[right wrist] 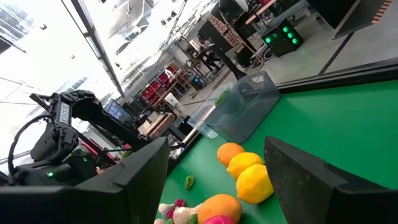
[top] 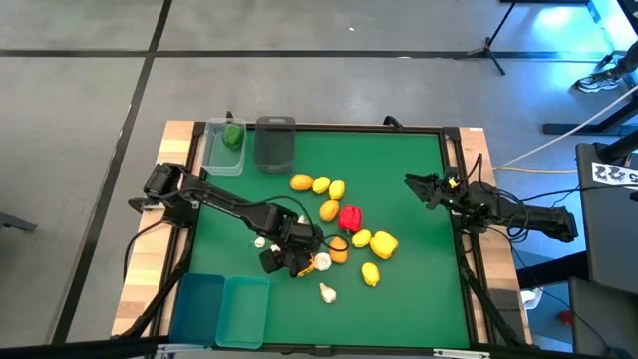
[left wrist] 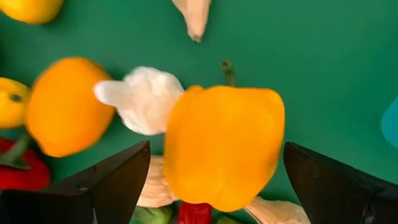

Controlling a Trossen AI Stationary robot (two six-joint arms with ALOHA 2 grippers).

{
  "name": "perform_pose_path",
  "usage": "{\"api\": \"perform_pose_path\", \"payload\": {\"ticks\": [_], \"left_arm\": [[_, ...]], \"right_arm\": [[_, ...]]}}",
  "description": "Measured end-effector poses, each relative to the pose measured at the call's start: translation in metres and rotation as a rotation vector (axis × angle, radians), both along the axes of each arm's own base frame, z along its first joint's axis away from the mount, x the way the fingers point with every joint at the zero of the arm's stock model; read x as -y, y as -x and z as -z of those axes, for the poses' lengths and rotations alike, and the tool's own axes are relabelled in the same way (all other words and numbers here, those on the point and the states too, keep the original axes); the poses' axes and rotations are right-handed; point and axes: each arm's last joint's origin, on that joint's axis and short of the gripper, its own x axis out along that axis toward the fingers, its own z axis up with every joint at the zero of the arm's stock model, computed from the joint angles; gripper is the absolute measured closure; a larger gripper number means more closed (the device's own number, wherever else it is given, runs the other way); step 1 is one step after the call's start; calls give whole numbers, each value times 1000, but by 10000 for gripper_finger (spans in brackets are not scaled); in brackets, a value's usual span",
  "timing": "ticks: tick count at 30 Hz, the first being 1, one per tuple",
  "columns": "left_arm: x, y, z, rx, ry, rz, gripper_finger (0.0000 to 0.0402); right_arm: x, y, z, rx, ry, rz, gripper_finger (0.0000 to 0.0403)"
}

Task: Sort produce into baskets
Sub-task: Put the yellow bell pepper into the transparent bin

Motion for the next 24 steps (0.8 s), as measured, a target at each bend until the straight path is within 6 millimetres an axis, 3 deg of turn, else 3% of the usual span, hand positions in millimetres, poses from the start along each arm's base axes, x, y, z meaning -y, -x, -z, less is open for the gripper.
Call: {"api": "perform_pose_path", "payload": {"ticks": [15, 24], "left_arm": [[4, -7, 21, -39, 10, -1, 39], [4, -7, 23, -48, 11, -4, 45]], "right_arm": [[0, 0, 0, 0, 0, 0, 142], [0, 0, 0, -2, 3, -1, 142]]}}
